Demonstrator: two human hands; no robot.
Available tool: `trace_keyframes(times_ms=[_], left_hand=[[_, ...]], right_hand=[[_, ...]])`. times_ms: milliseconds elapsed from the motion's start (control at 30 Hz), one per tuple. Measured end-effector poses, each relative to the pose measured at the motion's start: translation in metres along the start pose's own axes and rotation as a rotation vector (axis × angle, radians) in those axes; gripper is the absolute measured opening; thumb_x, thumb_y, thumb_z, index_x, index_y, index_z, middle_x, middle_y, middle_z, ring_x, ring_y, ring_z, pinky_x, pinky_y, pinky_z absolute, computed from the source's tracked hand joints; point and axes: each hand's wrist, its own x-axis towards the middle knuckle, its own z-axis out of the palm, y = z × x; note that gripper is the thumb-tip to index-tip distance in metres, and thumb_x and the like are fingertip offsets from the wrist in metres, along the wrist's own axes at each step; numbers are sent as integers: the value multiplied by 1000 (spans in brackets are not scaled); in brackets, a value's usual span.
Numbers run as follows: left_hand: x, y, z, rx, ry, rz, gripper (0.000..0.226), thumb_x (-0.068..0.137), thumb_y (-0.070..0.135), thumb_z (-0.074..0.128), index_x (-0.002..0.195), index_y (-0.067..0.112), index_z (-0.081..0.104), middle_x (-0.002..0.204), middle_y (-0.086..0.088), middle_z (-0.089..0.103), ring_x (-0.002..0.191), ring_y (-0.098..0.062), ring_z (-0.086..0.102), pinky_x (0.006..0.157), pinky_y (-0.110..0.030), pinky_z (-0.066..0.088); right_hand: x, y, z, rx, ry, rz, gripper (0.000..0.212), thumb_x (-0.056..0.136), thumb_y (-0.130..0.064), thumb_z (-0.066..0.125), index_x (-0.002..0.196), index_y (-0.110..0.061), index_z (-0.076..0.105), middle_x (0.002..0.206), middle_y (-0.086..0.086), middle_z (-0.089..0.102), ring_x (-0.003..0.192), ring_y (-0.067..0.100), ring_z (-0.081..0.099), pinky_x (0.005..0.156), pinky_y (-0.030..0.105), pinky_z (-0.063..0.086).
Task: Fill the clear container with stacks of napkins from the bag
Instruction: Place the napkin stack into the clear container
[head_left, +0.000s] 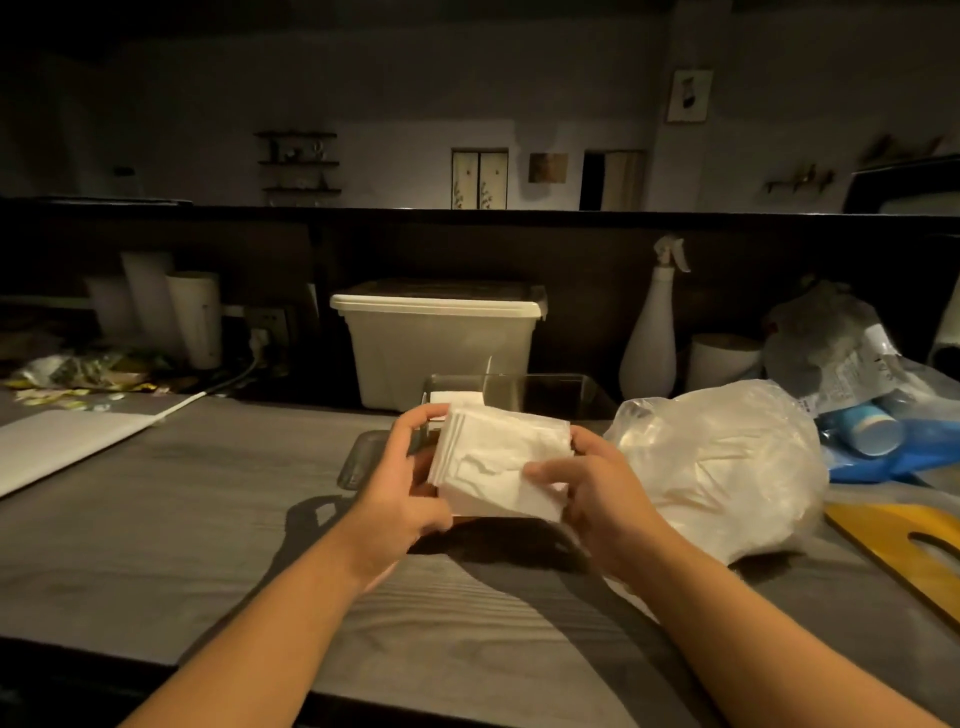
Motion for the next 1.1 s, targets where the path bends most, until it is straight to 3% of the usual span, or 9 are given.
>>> trace_keyframes(times_ms=[167, 300, 433, 533, 733, 833, 900, 1000, 1100], left_hand=[[-9, -2, 12, 559, -128, 79, 112, 75, -12, 72, 131, 73, 24, 142, 27, 27, 127, -4, 42, 89, -14, 52], [-3, -11, 12, 832, -12, 328, 95, 73, 11, 86, 133, 63, 36, 153, 26, 12, 139, -7, 27, 108, -21, 42], [6, -18, 9, 822, 71, 489, 63, 71, 13, 88, 124, 36, 63, 149, 9, 36, 132, -11, 43, 98, -3, 39], [9, -19, 3, 854, 130, 590, 50, 68, 9, 89, 114, 20, 71, 131, 5, 56, 120, -9, 55, 97, -9, 44], [7, -21, 4, 632, 324, 206, 35, 71, 31, 87, 101, 35, 69, 102, 1, 66, 95, -14, 66, 84, -41, 58], [8, -19, 0, 493, 293, 60, 50, 65, 54, 82, 102, 22, 71, 103, -2, 72, 94, -18, 70, 80, -47, 60], [8, -17, 2, 436, 237, 27, 35, 77, 38, 82, 106, 21, 71, 101, 1, 75, 96, -15, 71, 83, -46, 60], [8, -15, 7, 376, 179, -2, 28, 86, 22, 74, 113, 28, 67, 108, 7, 75, 104, -14, 69, 88, -40, 59], [9, -14, 8, 290, 176, -66, 26, 89, 18, 70, 112, 29, 65, 109, 6, 74, 103, -14, 69, 85, -33, 58]], right_hand=[[-10, -7, -8, 84, -52, 141, 40, 82, 7, 63, 119, -8, 62, 114, 17, 71, 94, 34, 73, 57, 30, 58], [-16, -9, -12, 123, -154, 170, 50, 73, 0, 66, 123, -4, 62, 116, 22, 70, 100, 35, 70, 63, 30, 61], [-15, -5, -12, 107, -142, 203, 59, 68, -2, 69, 126, -10, 60, 123, 22, 67, 103, 35, 69, 73, 35, 61], [-17, -4, -11, 91, -130, 185, 48, 78, -6, 67, 124, -15, 60, 122, 20, 65, 91, 29, 69, 61, 31, 59], [-19, -7, -12, -8, -174, 139, 46, 85, -50, 62, 112, -14, 70, 110, 15, 68, 82, 25, 61, 65, 32, 53], [-23, -5, -11, -255, -253, 28, 32, 82, -46, 72, 110, -31, 72, 100, 1, 72, 75, 13, 61, 62, 26, 50], [-21, -1, -12, -479, -233, -104, 29, 86, -33, 75, 114, -40, 67, 106, -11, 73, 85, 7, 67, 70, 24, 55], [-14, 5, -14, -562, -138, -188, 31, 86, -32, 76, 110, -48, 66, 113, -21, 71, 108, 9, 68, 95, 40, 57], [-11, 6, -16, -469, -182, -147, 38, 85, -41, 75, 120, -45, 61, 120, -18, 69, 113, 13, 66, 92, 39, 58]])
